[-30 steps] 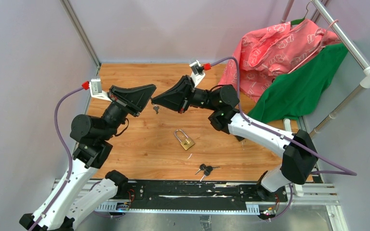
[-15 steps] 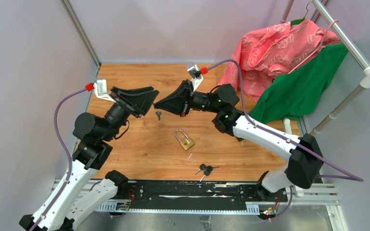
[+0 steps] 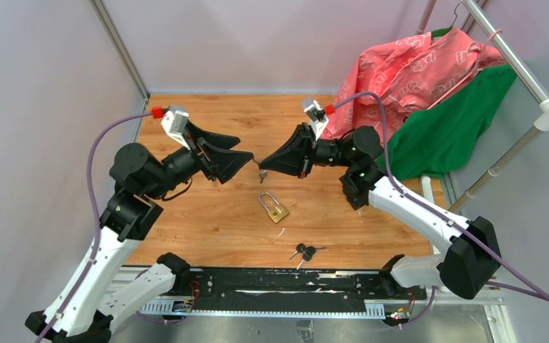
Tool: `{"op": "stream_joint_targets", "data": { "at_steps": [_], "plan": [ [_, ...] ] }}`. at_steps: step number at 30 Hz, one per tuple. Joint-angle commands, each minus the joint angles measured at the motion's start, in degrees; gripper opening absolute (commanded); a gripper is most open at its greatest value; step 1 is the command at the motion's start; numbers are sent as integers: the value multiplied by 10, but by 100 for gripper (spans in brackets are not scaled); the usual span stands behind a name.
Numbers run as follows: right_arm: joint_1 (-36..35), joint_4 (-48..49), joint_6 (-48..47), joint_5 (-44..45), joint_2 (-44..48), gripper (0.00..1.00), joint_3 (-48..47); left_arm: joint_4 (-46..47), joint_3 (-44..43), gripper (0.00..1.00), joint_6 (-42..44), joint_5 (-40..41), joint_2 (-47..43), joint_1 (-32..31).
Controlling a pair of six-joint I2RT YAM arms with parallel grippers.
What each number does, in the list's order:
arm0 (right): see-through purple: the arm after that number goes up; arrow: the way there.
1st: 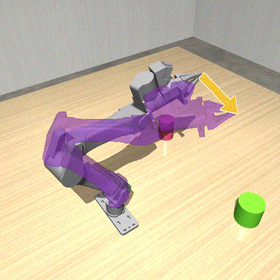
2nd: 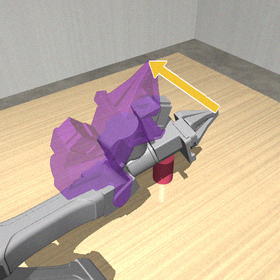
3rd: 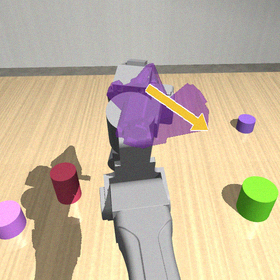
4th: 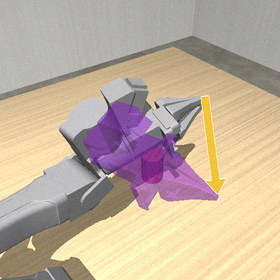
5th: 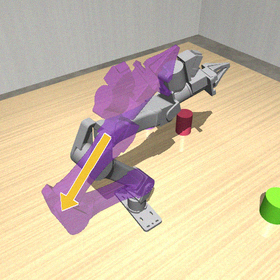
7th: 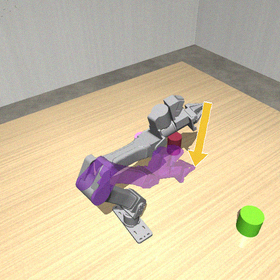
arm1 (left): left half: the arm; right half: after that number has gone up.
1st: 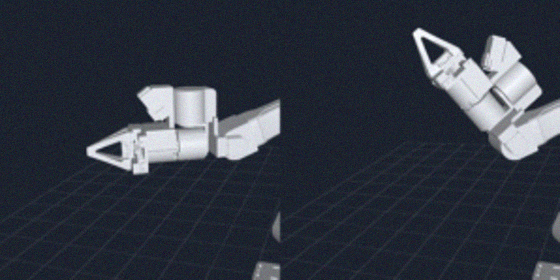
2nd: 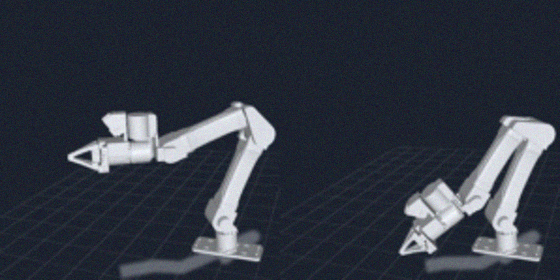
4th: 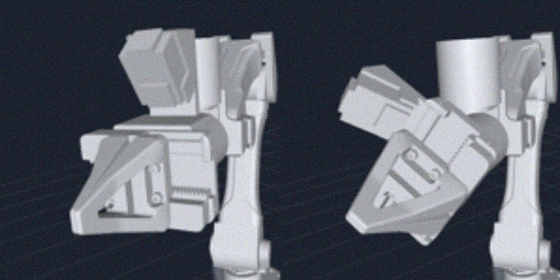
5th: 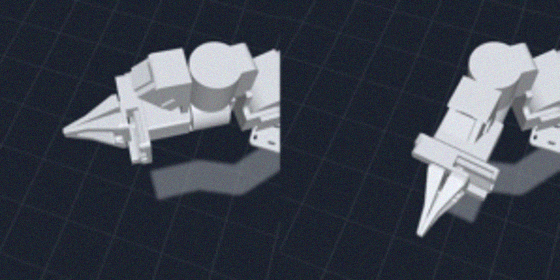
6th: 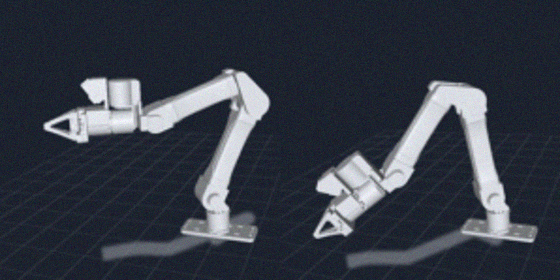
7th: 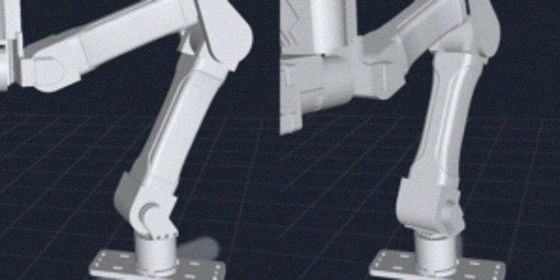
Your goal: Unlock with the key
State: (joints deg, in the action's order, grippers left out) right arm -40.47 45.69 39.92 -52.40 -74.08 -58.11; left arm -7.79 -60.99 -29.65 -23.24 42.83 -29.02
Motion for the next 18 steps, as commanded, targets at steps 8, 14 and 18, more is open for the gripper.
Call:
{"op": "stream_joint_targets", "data": {
  "at_steps": [8, 14, 18],
  "plan": [
    [9, -59, -53, -89, 61, 0, 10, -73, -48, 59, 62, -178, 56, 3],
    [9, -75, -59, -88, 63, 0, 9, -73, -40, 57, 66, -199, 47, 3],
    [9, -100, -74, -92, 63, 0, 4, -76, -39, 64, 65, -199, 41, 3]
  ]
}}
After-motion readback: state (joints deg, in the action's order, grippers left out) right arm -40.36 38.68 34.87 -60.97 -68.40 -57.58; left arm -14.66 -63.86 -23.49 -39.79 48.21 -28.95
